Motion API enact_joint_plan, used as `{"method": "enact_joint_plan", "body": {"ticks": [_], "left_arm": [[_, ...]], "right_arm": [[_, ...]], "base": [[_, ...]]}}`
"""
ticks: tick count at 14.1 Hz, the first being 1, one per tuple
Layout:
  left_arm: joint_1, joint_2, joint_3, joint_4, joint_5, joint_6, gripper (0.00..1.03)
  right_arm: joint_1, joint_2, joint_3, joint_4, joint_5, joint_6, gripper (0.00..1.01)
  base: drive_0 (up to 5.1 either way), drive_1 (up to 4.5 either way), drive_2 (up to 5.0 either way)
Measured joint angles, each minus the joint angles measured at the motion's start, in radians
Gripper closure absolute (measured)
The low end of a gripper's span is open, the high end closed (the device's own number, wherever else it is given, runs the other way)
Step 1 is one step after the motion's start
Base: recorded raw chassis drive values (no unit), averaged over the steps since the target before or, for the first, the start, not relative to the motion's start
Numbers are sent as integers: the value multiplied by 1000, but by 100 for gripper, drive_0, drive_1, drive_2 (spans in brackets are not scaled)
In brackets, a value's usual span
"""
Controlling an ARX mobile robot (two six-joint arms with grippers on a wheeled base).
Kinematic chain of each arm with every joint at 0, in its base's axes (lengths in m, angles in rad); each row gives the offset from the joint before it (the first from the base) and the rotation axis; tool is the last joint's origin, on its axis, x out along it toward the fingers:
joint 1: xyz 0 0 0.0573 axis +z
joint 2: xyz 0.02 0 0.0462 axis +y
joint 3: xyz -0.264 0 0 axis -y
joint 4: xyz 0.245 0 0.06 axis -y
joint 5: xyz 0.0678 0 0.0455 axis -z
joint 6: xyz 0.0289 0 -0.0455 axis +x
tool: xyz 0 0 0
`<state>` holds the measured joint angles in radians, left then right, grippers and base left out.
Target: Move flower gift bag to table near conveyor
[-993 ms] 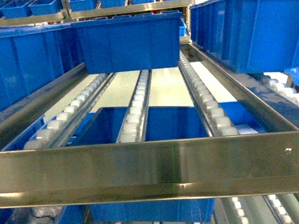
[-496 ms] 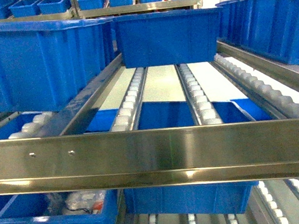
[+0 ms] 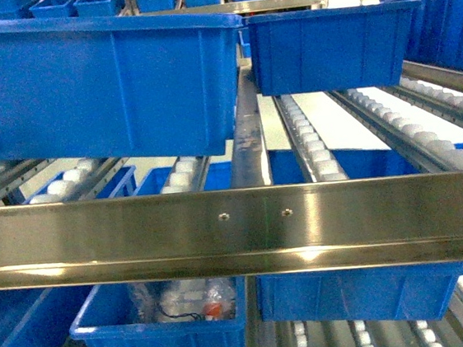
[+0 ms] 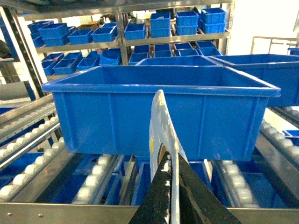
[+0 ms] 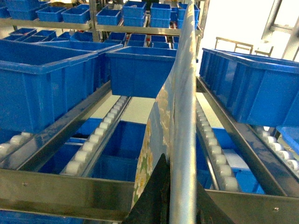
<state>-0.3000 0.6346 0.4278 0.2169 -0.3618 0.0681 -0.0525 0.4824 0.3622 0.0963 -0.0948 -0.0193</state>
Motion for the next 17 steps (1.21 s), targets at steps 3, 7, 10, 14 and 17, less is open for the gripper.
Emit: {"method": "enact_joint_plan", "body": {"ticks": [3,7,10,14,17], "left_arm": [[0,1,0,-2,0,0,101],[0,0,0,-3,0,0,101],[0,2,0,-5,0,0,101],[0,1,0,-3,0,0,101],[0,1,0,-3,0,0,101]], "right_arm": [[0,0,0,-4,0,0,99],[0,0,0,-3,0,0,99],[0,1,0,-5,0,0,99],[0,0,0,-6,0,0,99],[0,1,0,-4,0,0,99]], "base": [[-486,251,251],[-489,248,248],[-474,154,351],[-480,149,344],[-486,129,344]]}}
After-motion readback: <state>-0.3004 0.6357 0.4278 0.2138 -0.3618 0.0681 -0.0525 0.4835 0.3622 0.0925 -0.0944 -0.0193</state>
